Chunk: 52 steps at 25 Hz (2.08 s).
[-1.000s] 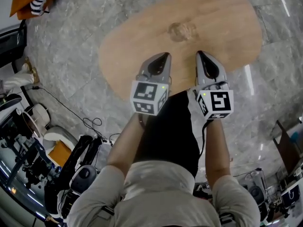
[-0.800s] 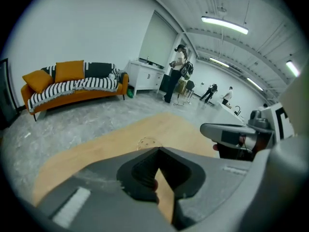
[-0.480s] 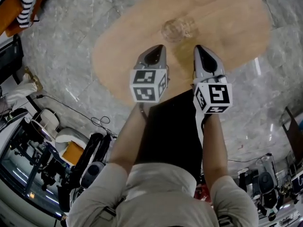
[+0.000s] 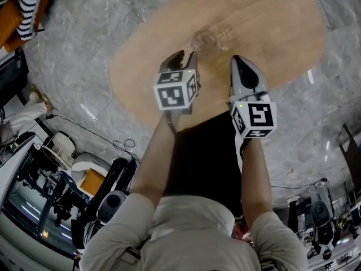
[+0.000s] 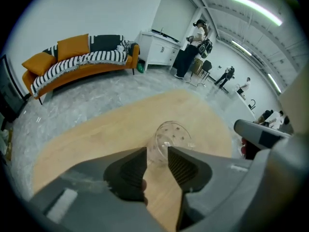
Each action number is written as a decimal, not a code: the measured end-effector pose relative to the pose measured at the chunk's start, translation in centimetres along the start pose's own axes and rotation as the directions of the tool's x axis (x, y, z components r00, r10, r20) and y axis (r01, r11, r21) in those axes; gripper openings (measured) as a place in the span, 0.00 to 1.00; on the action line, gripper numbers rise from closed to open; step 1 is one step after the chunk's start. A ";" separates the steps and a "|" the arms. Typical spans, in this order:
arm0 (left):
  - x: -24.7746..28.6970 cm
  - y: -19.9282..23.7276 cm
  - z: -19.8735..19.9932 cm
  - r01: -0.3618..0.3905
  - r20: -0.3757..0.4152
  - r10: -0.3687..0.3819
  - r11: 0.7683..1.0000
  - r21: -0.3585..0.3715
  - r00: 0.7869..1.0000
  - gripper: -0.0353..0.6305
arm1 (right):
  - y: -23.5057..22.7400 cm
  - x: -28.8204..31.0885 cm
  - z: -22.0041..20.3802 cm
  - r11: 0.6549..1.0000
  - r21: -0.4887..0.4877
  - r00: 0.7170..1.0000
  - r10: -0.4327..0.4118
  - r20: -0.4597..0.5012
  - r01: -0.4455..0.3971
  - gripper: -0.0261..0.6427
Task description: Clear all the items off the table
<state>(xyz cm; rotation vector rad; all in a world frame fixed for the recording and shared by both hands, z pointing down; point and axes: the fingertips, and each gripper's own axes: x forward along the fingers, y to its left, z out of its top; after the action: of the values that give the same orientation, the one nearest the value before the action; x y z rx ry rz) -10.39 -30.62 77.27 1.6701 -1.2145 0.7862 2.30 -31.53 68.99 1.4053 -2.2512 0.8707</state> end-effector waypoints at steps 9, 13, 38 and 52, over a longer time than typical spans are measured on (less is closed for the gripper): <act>2.9 0.7 1.0 0.065 -0.089 -0.072 0.995 -0.080 0.993 0.34 | -1.5 0.1 -0.6 0.999 0.016 0.999 -0.037 -0.023 0.037 0.05; 4.1 0.3 0.8 0.066 -0.150 -0.073 0.997 -0.051 0.986 0.34 | -1.7 -0.5 -0.6 0.998 0.025 0.998 -0.048 -0.028 0.049 0.05; 6.8 1.6 -0.7 0.012 -0.237 0.040 0.977 0.214 0.971 0.11 | -2.6 -2.1 -1.7 0.997 0.037 0.997 -0.071 -0.033 0.073 0.05; 3.5 -1.6 -1.3 0.097 -0.199 -0.049 0.967 0.236 0.979 0.11 | -0.5 -3.1 -2.0 0.997 -0.011 0.997 -0.075 -0.026 0.074 0.05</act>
<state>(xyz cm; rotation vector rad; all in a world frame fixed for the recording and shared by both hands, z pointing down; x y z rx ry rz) -7.71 -30.61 80.35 1.7786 -0.9459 1.0599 4.03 -28.30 68.83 1.4553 -2.1666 0.8478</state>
